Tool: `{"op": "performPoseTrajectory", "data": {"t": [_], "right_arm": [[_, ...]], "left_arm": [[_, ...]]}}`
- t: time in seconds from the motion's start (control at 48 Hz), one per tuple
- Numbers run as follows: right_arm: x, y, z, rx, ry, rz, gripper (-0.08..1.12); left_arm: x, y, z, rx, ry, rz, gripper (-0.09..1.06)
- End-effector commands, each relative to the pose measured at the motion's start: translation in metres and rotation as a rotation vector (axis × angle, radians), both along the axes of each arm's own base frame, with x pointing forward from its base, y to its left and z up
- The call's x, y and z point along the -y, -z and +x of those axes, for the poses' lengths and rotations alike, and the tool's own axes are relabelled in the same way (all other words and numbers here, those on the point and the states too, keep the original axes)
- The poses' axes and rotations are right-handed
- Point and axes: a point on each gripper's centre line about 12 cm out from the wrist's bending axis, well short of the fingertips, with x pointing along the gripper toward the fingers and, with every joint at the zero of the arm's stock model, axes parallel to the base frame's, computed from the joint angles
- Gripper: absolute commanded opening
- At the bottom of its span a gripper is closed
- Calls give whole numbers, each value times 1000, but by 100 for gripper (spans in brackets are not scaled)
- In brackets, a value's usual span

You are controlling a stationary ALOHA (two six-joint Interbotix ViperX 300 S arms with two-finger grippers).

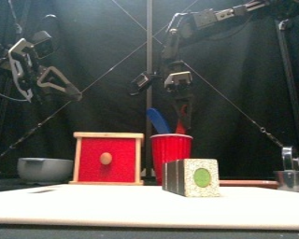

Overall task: Place sushi on board then cut the sushi with the knife then place the pieces on the plate
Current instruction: Grasp knife edge with left hand

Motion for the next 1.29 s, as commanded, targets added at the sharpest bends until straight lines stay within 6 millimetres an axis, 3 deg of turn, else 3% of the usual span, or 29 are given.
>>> {"op": "performPoseTrajectory", "data": {"t": [0.021,0.271,0.708,1.104,1.292], "right_arm": [[6,-17,-1,46,15,-7,39],[7,-29,-3,66,39,24,38],[6,-75,-11,160,51,9,38],[-4,-134,-42,270,65,-26,38],[-14,-170,-70,363,76,-58,38]], "left_arm": [[-1,-5,2,16,-4,4,39],[-1,-5,2,15,-5,3,39],[-1,-5,2,17,-6,2,39],[-2,-7,3,21,-6,3,39],[-1,-9,5,27,-1,8,40]]}}
